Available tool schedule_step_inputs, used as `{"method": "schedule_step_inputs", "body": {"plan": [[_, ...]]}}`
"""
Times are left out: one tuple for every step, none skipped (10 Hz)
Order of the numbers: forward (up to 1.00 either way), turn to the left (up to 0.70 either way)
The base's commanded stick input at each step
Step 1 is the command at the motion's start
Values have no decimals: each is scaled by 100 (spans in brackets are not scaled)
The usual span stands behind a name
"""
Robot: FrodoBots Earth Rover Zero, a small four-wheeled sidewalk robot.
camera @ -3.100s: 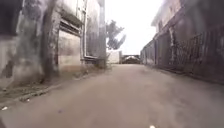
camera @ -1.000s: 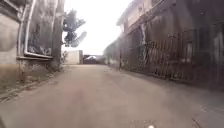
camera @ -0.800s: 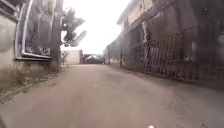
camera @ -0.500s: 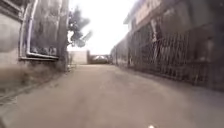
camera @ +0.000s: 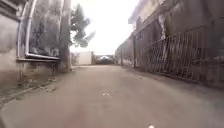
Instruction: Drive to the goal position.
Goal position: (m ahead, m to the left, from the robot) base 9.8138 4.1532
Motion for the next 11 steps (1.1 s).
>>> {"method": "schedule_step_inputs", "body": {"plan": [[70, 0], [70, 0], [70, 0], [70, 0], [70, 0], [70, 0], [70, 0], [70, 0], [70, 0], [70, 0], [70, 0]]}}
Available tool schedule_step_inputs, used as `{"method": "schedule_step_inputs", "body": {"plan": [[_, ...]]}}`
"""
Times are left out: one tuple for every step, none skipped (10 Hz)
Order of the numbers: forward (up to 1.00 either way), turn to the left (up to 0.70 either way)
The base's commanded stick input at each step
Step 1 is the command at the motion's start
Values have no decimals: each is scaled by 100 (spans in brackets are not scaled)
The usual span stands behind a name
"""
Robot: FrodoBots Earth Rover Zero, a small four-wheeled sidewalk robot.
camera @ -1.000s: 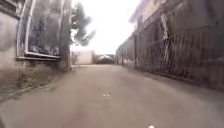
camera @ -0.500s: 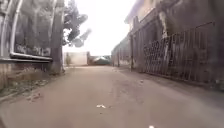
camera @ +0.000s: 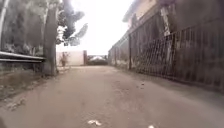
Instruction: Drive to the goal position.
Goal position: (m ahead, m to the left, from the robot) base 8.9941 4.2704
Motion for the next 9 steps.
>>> {"method": "schedule_step_inputs", "body": {"plan": [[70, 5], [70, 12], [70, 27], [70, 7], [70, 11], [70, 14], [70, 10], [70, 2], [70, 1]]}}
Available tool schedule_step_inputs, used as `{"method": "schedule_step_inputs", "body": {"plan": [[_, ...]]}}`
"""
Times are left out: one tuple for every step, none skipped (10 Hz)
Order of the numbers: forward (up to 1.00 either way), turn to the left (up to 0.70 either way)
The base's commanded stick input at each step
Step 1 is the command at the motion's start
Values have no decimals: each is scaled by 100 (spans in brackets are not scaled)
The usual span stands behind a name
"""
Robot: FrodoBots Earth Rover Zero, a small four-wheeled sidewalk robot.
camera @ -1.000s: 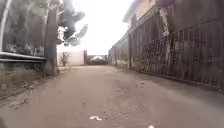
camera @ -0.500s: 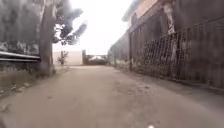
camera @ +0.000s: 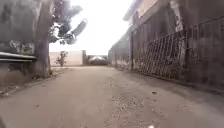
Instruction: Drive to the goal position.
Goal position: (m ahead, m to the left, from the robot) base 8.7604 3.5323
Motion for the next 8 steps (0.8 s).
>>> {"method": "schedule_step_inputs", "body": {"plan": [[70, 0], [70, 0], [70, 1], [70, 5], [70, 28], [70, 15], [70, 6], [70, 0]]}}
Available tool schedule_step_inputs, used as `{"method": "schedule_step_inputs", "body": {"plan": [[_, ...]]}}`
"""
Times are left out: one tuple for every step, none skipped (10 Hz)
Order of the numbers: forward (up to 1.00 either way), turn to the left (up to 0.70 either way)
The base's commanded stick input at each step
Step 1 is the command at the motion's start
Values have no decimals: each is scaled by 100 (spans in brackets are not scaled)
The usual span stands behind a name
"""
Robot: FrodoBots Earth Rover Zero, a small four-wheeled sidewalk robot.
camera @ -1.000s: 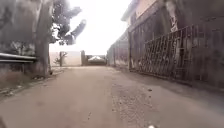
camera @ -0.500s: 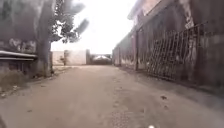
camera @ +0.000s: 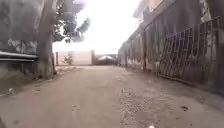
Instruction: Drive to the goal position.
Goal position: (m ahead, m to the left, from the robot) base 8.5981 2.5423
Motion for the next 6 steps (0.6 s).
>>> {"method": "schedule_step_inputs", "body": {"plan": [[70, 0], [70, 0], [70, 0], [70, 5], [70, 9], [70, 11]]}}
